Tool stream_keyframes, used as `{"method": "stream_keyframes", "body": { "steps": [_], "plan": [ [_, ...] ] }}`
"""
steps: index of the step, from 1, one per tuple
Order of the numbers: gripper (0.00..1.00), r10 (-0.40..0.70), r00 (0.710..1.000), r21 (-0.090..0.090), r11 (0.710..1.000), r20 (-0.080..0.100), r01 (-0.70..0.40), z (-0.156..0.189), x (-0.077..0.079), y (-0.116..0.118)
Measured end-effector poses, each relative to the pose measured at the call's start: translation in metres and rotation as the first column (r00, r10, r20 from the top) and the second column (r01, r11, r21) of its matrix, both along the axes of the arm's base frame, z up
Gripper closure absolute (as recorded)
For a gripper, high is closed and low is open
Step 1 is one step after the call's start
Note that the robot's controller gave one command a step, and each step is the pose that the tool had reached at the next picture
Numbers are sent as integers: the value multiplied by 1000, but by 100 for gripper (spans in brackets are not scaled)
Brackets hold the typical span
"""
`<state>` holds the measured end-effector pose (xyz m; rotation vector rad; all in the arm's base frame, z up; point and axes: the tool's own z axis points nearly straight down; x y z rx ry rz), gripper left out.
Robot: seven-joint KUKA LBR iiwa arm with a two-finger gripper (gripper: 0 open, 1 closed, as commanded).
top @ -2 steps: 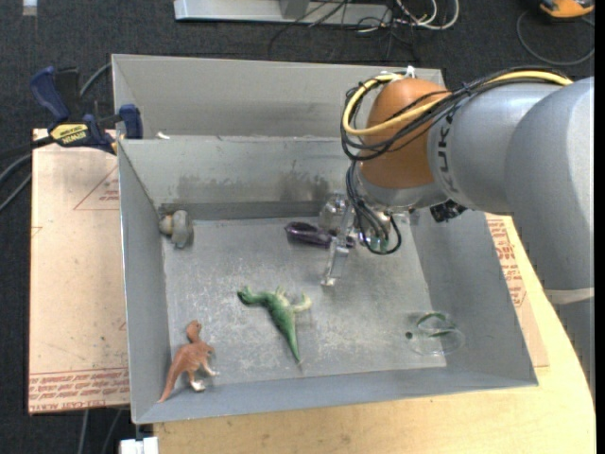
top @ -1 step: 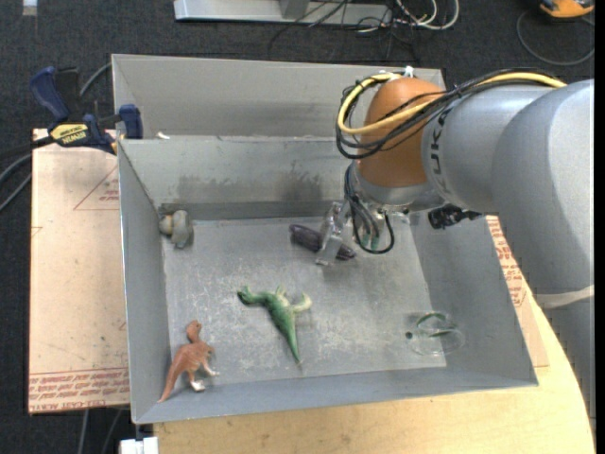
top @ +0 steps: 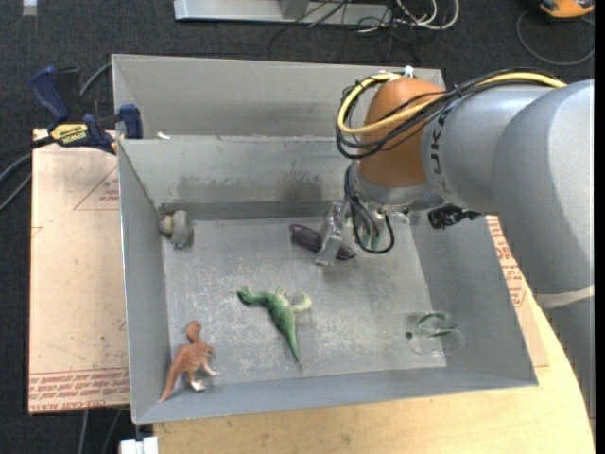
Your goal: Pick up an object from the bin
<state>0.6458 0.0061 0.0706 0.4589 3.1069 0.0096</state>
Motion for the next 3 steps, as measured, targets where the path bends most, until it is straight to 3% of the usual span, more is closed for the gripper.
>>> {"method": "stream_keyframes", "body": {
  "steps": [1, 2, 3],
  "plan": [
    [100, 11, 1000, -1, 1000, 8, -11, 54, -3, -18],
    [0, -1, 1000, 1, 1000, -6, 1, -4, 5, -21],
    [100, -1, 1000, 0, 1000, 2, 1, -1, 7, -21]
  ]
}}
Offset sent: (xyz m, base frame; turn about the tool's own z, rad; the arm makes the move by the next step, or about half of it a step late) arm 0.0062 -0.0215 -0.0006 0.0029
